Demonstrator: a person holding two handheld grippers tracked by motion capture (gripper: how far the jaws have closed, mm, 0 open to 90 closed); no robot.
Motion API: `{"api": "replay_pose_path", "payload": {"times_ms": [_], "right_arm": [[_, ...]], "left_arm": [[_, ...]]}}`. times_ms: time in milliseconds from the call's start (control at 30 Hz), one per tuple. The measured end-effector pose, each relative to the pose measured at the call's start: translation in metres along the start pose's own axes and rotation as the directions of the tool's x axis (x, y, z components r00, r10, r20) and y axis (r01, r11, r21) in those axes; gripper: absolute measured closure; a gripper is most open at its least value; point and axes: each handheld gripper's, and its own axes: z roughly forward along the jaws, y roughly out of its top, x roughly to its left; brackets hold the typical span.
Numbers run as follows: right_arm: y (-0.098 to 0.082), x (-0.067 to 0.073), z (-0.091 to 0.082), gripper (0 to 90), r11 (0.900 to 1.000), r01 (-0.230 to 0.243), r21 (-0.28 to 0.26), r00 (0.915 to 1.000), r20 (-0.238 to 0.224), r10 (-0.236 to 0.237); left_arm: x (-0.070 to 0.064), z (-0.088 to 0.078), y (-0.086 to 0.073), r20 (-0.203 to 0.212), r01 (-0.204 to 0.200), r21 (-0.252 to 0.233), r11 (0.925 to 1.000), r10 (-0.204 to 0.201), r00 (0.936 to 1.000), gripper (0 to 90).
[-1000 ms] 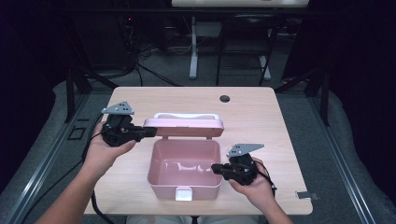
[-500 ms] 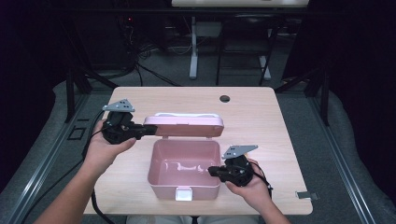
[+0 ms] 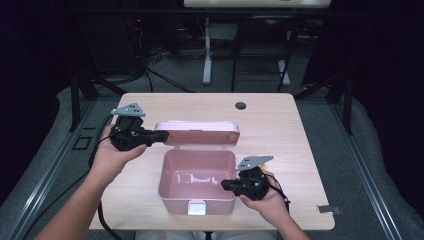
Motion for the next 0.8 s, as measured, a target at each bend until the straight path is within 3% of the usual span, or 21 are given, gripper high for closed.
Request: {"api": "replay_pose_path", "payload": {"times_ms": [800], "right_arm": [[-0.0020, -0.0012, 0.0006, 90.0, 1.000, -0.005, -0.010, 1.0000, 0.005, 0.005]], "left_arm": [[0.0083, 0.0046, 0.0101, -0.032, 0.006, -0.002, 1.0000, -0.006, 0.9995, 89.8]]}}
